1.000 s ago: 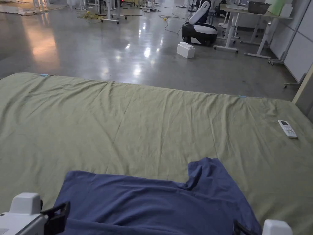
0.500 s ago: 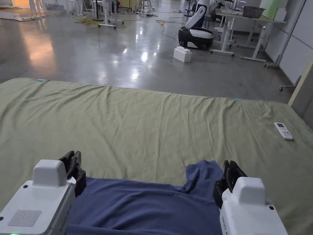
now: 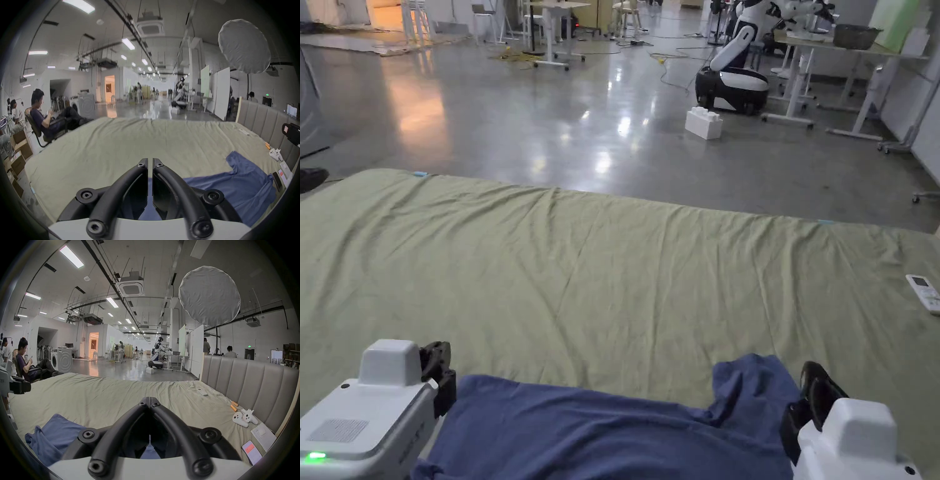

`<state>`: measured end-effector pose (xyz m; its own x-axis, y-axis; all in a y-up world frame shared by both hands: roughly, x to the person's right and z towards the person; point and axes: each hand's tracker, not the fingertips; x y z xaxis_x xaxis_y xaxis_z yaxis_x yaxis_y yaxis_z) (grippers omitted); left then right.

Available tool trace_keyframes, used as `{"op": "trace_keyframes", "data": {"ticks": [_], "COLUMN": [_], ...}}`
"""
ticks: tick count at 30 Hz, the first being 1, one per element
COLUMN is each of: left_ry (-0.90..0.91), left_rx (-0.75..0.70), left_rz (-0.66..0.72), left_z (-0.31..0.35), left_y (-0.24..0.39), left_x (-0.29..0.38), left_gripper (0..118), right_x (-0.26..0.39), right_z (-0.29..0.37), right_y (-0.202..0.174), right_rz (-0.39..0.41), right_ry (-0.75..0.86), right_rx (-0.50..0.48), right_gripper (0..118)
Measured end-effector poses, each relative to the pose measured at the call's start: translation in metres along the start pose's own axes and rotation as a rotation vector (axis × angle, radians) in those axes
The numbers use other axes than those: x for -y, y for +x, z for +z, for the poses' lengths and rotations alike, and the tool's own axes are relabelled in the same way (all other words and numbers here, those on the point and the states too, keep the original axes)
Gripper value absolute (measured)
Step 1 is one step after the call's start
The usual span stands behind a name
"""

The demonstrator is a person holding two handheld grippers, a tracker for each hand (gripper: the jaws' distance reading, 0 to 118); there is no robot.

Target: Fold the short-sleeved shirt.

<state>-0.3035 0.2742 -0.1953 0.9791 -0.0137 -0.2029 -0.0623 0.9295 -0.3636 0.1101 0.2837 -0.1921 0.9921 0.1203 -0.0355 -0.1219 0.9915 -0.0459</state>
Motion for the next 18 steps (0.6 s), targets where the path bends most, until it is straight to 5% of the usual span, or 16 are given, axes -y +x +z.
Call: {"op": "trace_keyframes", "data": {"ticks": [9, 14, 18], "left_ry": [-0.411, -0.549, -0.627], "left_rx": [0.104, 0.119, 0.103], "left_rz": [0.079, 0.058, -0.003], "left_z": [-0.136, -0.195, -0.225], "left_y": [-0.042, -0.043, -0.034], "left_x": [0.008, 0.017, 0.03], "left_gripper": [7, 74, 78], "right_x": [0.025, 0.039, 0.052], "right_z": [-0.025, -0.037, -0.044], "right_y": [0.008, 0.013, 0.018], "right_rz": [0.017, 0.019, 0.022], "right_ry": [-0.108, -0.168, -0.212], "right_rx": [-0.005, 0.004, 0.013], "right_gripper": [1, 1, 1]}}
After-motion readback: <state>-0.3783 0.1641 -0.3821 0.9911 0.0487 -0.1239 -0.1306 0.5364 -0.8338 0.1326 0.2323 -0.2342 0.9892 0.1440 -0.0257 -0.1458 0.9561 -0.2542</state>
